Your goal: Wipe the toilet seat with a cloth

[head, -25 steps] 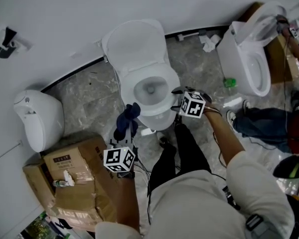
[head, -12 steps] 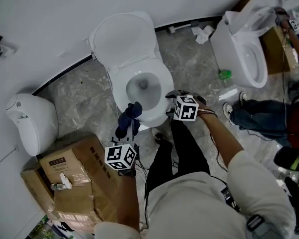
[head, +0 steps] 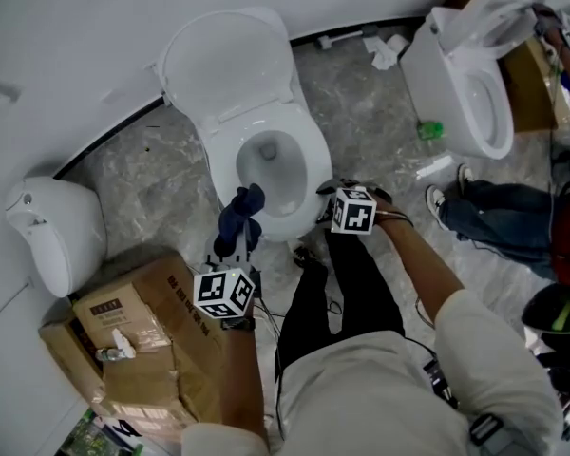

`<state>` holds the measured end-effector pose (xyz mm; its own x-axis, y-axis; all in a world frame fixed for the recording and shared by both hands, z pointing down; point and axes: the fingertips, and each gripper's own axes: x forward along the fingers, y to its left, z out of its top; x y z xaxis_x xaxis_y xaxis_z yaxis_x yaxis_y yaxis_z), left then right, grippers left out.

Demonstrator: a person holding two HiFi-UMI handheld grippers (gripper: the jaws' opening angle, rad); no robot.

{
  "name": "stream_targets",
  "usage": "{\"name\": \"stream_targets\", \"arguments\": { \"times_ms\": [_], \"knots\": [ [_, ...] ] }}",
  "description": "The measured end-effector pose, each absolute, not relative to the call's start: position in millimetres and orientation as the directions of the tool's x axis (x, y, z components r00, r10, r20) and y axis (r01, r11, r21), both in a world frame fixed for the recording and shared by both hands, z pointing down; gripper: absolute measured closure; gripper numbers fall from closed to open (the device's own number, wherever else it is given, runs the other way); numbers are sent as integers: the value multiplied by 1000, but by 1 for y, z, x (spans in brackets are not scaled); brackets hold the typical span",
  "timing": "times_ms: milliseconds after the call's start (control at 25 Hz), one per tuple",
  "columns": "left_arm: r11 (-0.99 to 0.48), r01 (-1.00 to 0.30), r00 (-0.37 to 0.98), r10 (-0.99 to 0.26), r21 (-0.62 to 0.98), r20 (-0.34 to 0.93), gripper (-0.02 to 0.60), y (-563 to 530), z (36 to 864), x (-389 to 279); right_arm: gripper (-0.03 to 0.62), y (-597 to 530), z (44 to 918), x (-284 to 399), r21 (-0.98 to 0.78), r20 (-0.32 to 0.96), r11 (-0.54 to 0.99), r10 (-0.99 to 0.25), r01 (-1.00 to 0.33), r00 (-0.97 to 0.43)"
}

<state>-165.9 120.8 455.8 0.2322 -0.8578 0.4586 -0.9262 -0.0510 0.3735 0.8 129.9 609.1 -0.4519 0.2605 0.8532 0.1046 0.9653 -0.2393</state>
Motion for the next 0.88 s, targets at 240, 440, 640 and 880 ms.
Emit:
{"name": "stream_targets", "arguments": {
  "times_ms": [240, 440, 640, 880],
  "knots": [
    [-47, -921, 244, -844, 386, 477, 545, 117, 488, -163, 281, 141, 633, 3, -290, 829, 956, 273, 43, -488],
    [-43, -916, 252, -836, 399, 488, 545, 104, 510, -157, 281, 155, 665, 11, -327, 851, 943, 319, 54, -417],
    [-47, -913, 258, -836, 404, 485, 545, 83, 528, -159, 281, 159, 691, 11, -349, 854, 937, 322, 8, -408],
    [-59, -914, 261, -842, 401, 473, 545, 54, 551, -165, 281, 167, 720, 14, -379, 847, 925, 342, -11, -407]
  ]
}}
